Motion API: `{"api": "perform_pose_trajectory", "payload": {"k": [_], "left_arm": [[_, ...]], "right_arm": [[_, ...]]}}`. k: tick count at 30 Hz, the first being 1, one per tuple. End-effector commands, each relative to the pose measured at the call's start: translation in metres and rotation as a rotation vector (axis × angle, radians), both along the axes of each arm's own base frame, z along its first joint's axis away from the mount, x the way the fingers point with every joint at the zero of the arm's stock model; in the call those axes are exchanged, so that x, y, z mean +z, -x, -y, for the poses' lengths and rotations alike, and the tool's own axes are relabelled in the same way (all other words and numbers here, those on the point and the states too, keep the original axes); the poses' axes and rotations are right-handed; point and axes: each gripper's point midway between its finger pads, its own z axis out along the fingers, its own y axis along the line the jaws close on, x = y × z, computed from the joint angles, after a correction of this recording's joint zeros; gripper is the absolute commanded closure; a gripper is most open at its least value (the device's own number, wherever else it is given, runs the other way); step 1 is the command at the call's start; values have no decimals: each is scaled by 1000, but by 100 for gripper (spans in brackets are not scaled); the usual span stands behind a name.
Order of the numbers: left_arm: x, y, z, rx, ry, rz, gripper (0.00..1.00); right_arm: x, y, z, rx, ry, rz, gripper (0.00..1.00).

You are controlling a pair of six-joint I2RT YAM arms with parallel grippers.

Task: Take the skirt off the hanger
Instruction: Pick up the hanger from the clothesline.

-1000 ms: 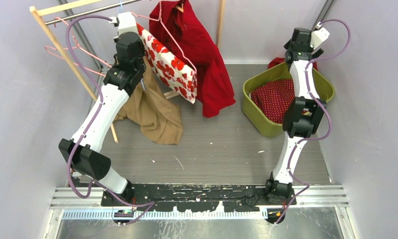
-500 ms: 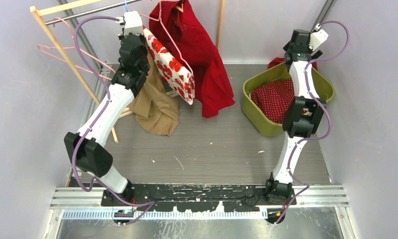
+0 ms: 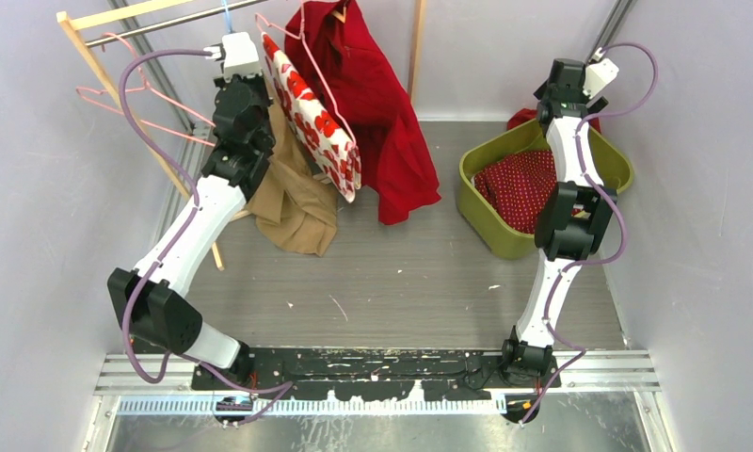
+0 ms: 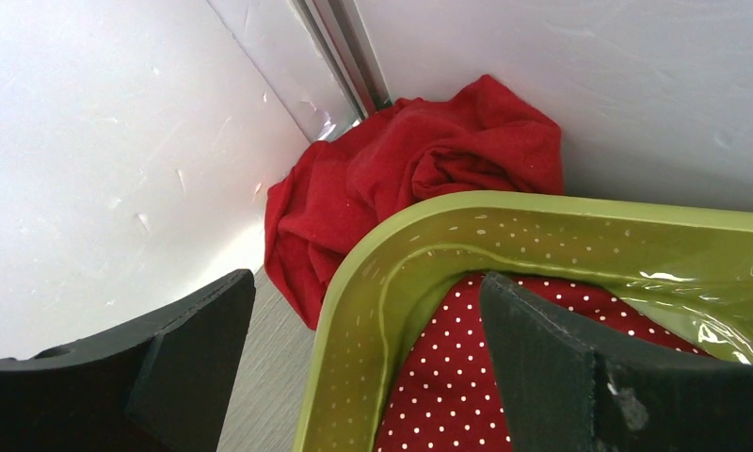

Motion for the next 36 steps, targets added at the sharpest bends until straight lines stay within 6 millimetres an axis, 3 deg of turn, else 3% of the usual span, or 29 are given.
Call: {"api": "perform_pose_trajectory", "payload": {"k": [1, 10, 13, 15, 21, 25, 27, 32, 33, 36], "left_arm": [[91, 34, -6, -47, 92, 324, 100], [82, 60, -8, -92, 126, 304, 100], [69, 62, -6, -104, 118, 263, 100], [74, 75, -10, -115, 129, 261, 100], [62, 87, 6, -226, 130, 33, 100], [59, 113, 7, -283, 126, -44, 100], [46, 125, 4, -289, 112, -114, 100], [18, 156, 11, -374, 138, -219, 100], [14, 163, 12, -397, 144, -228, 100], [4, 182, 7, -405, 143, -246, 100]], "right_arm": [[59, 5, 0, -4, 18, 140, 7], [54, 8, -3, 7, 14, 127, 7], [56, 8, -6, 14, 17, 126, 7], [57, 8, -10, 23, 23, 124, 7], [67, 14, -37, 108, 58, 100, 8], [83, 27, -71, 220, 60, 104, 8], [90, 36, -93, 290, 63, 109, 8], [130, 71, -149, 431, 165, 127, 8], [142, 84, -169, 474, 180, 146, 8], [155, 118, -221, 595, 180, 162, 8]]}}
